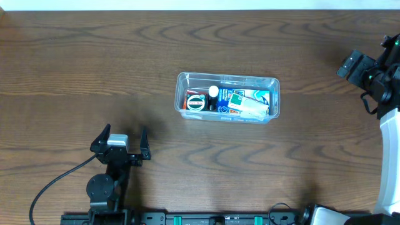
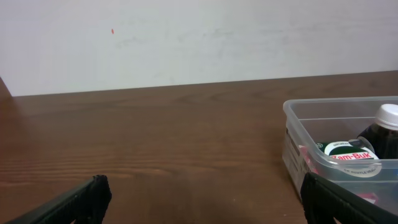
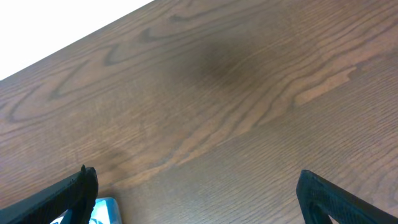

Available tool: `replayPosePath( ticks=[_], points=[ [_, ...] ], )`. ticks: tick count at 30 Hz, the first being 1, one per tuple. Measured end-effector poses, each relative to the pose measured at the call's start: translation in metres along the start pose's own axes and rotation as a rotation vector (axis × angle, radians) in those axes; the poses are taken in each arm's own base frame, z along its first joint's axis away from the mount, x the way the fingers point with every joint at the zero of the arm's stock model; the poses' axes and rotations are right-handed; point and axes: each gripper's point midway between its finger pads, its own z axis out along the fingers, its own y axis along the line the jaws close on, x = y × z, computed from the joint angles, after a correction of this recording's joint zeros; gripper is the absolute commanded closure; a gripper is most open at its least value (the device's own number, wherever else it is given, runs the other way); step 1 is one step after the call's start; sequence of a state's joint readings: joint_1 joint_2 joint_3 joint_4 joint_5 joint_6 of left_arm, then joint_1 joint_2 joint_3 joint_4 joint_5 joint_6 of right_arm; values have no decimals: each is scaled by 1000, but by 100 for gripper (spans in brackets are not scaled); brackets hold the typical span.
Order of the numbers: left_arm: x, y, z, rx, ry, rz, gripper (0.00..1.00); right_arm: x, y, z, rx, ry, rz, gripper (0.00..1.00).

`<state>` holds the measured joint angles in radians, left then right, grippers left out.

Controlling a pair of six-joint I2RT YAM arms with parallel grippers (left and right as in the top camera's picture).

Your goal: Pack container

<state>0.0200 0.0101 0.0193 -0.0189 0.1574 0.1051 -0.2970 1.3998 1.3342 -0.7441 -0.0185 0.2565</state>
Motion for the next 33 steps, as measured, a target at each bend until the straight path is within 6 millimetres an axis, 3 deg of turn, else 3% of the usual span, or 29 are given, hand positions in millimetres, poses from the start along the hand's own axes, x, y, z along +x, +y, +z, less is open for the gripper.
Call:
replayPosePath(
  ticks=[13, 18, 23, 27, 30, 33],
  points=[
    [0, 0, 0, 0, 0, 0, 2, 0, 1, 0, -2, 1, -2, 1],
    [0, 0, 0, 0, 0, 0, 2, 3, 20, -6, -38, -7, -37, 1],
    [0, 0, 0, 0, 0, 0, 2, 6, 60, -36, -131, -57, -109, 1],
    [0, 0, 0, 0, 0, 0, 2, 15, 89, -73, -224, -129, -172, 1],
    [0, 0, 0, 0, 0, 0, 2, 23, 93, -95, -264, -199, -189, 1],
    [0, 0, 0, 0, 0, 0, 2, 35, 84, -107, -285, -283, -181, 1]
  ],
)
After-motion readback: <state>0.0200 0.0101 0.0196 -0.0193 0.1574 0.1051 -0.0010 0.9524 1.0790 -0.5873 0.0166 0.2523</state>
